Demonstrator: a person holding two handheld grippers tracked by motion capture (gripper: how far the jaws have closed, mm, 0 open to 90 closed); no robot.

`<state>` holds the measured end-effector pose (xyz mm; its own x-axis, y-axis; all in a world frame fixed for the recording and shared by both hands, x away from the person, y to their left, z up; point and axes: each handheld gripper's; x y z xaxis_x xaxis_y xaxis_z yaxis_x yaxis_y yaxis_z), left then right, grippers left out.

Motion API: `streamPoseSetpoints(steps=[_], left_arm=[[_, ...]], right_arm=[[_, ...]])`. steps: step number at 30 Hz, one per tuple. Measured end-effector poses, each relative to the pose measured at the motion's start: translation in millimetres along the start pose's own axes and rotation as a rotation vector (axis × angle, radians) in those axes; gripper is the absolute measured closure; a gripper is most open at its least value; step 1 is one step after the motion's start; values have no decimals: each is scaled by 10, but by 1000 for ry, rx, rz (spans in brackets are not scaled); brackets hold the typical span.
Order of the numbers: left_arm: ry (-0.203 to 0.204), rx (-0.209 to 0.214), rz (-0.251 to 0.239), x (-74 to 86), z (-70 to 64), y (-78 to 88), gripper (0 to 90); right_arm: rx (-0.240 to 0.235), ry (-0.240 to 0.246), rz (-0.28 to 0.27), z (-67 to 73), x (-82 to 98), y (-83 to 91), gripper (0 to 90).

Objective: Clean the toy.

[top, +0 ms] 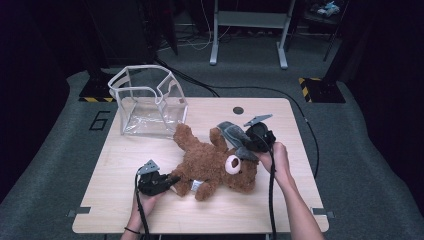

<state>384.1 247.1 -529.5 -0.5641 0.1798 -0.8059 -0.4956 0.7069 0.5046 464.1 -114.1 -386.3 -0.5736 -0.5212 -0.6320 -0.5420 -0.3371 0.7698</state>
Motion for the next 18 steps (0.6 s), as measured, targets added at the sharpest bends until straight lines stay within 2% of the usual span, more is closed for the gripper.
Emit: streamPoseSetpoints(steps=[4,9,15,18], left_arm=[[1,1,1,1,-3,1,741],[-6,-6,1,0,-8,0,741],[-4,-6,2,0,-8,-1,741],[-5,-7,2,1,-9,-1,741]], right_arm=[[-55,75,-27,245,-285,-82,787],[-114,139,-18,532,-570,-291,786],[-170,166,-9,769,-843,-552,784],[-162,191,30,838,-888,-670,784]])
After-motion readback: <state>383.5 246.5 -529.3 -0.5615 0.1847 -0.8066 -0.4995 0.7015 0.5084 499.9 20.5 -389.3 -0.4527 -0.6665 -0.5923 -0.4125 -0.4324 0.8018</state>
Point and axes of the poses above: each handheld gripper's, and its own axes: y roughly backward along the jaws, x roughly out of its underside, z roughly to its left, and after that the axes turned 2 degrees about z, right-handed
